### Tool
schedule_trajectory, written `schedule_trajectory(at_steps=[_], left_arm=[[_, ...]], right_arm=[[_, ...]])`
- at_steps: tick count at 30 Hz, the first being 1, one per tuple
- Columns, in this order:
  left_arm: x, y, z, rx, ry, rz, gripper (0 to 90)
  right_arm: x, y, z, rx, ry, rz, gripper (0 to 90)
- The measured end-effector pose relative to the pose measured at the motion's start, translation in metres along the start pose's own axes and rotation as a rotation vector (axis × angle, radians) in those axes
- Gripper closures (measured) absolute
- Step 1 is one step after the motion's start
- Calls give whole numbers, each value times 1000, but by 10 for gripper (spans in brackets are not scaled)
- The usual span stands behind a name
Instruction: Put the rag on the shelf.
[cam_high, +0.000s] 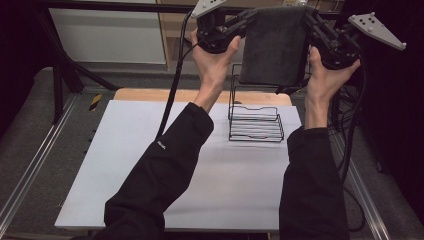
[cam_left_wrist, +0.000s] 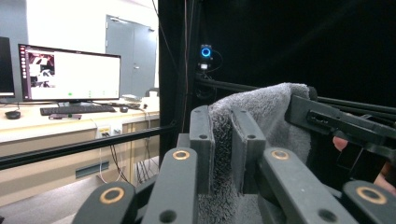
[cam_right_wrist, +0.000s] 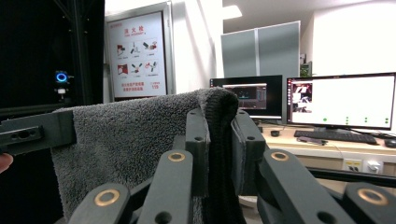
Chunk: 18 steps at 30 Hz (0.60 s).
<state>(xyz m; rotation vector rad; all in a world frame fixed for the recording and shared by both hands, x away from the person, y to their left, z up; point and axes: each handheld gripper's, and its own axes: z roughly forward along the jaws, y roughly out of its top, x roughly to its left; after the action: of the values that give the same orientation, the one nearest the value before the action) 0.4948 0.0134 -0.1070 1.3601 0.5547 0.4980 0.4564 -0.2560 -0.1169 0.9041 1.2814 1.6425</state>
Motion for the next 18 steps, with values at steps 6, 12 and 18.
schedule_trajectory(at_steps=[6, 12, 18], left_arm=[[7, -1, 8, 9, 7, 34, 805], [11, -8, 15, 27, 38, 96, 805], [21, -21, 18, 53, 18, 27, 805]], right_arm=[[-5, -2, 12, 0, -9, -29, 800], [-10, -8, 23, 9, -10, -50, 800], [-16, -22, 26, 26, -2, -36, 800]])
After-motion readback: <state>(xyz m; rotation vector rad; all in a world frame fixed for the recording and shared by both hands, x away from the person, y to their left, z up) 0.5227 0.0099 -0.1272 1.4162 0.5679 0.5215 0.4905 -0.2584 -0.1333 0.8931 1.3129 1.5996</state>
